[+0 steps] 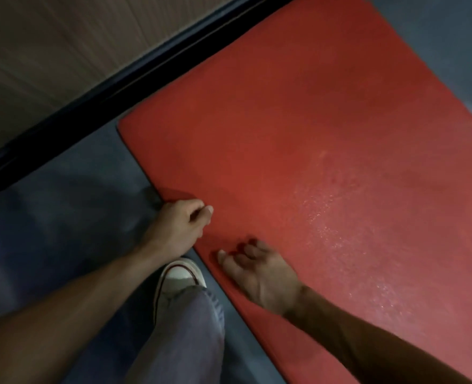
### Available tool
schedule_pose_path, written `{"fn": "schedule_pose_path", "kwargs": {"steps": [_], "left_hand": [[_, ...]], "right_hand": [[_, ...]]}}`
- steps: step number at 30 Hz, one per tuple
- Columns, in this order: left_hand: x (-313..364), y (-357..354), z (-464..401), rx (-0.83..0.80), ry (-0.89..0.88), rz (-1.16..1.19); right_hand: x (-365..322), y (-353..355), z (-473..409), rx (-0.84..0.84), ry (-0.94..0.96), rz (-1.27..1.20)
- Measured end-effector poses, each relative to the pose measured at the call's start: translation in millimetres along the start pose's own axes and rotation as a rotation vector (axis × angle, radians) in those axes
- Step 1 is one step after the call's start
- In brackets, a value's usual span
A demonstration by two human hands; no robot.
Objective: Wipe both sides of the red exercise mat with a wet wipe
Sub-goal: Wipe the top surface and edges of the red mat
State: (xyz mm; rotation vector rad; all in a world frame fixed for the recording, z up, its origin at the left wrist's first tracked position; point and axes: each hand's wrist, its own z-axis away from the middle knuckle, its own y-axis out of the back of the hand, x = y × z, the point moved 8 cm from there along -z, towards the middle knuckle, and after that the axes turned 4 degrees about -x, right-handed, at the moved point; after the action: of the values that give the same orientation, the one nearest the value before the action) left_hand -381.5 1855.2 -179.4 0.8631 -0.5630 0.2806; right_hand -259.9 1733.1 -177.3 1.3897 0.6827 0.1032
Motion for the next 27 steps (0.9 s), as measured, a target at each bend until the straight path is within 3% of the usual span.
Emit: {"fn": "schedule_pose_path", "kwargs": {"steps": [1, 3, 6, 8, 13, 15, 19, 22, 24, 27], "left_hand": [[-4, 2, 3, 0.023, 0.005, 0.004], [-14, 4, 12, 0.064, 0.026, 0.001], [-35, 8, 21, 0.094, 0.125, 0.053], [-46, 12, 22, 0.114, 0.191, 0.090], [-60, 16, 16, 0.121, 0.240, 0.119], [-63, 17, 14, 0.117, 0.231, 0.126], [-68, 19, 11, 0.124, 0.221, 0.132], [-70, 21, 11, 0.143, 0.222, 0.144], [-70, 23, 13, 0.165, 0.229, 0.137], [-71, 28, 20, 0.221, 0.246, 0.092]], "right_hand": [[2, 6, -1, 0.009, 0.066, 0.009], [43, 34, -7, 0.086, -0.010, 0.043], [144, 100, 0, 0.279, -0.478, 0.143], [150, 102, 6, 0.333, -0.610, 0.089], [3, 0, 7, -0.141, -0.201, -0.227], [-27, -8, 39, -0.148, 0.060, -0.155], [-37, -3, 74, -0.164, 0.313, -0.121], [-42, -11, 32, -0.127, 0.362, -0.035], [-42, -10, -32, -0.013, 0.267, 0.026], [-33, 4, -110, 0.030, 0.112, -0.030]]}}
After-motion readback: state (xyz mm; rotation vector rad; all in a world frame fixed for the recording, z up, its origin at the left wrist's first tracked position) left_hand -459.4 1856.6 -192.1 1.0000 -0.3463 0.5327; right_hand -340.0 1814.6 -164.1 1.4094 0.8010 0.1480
